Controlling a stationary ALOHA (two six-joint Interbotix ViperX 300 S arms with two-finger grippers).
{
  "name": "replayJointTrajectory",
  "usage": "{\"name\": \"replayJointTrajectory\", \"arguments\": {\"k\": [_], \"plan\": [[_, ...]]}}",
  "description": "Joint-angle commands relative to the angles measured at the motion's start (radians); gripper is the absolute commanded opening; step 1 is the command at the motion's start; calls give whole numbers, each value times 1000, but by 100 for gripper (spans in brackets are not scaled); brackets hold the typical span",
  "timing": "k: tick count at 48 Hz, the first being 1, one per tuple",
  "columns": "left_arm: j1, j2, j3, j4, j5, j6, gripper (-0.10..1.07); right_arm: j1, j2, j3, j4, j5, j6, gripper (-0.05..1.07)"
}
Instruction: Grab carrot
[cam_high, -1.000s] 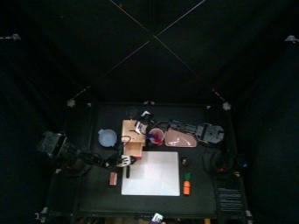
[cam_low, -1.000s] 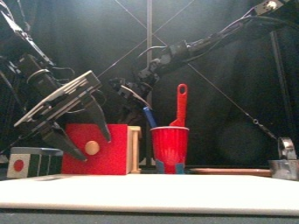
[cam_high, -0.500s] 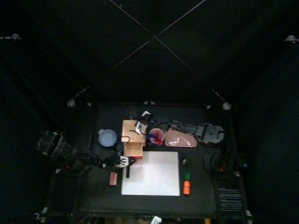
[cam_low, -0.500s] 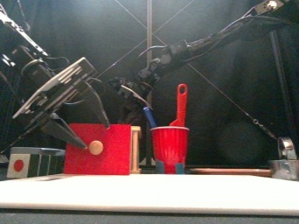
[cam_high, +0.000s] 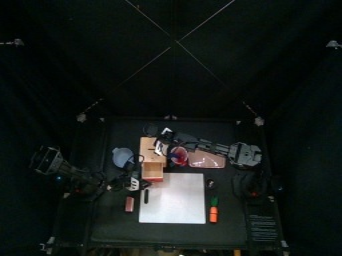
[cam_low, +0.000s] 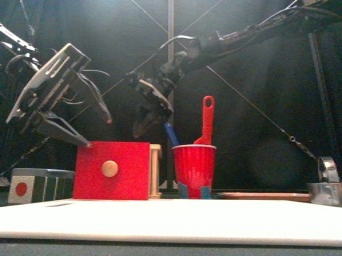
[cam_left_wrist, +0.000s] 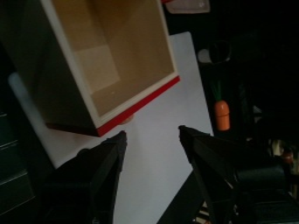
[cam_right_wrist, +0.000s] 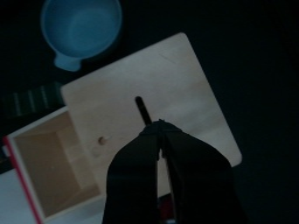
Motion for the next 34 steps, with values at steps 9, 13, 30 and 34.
{"name": "replayJointTrajectory", "arguments": {"k": [9, 13, 30, 34], "plan": [[6, -81, 34, 192, -5, 2, 87, 63, -212, 84, -6, -3, -9, 2], [9, -98, 41, 261, -5, 2, 87, 100, -281, 143, 0, 0, 0, 2], [69, -124, 66, 420, -2, -2, 87, 291, -595, 534, 239, -28, 103, 3], [83, -126, 66, 425, -2, 2, 87, 334, -637, 638, 311, -61, 173, 6]]}}
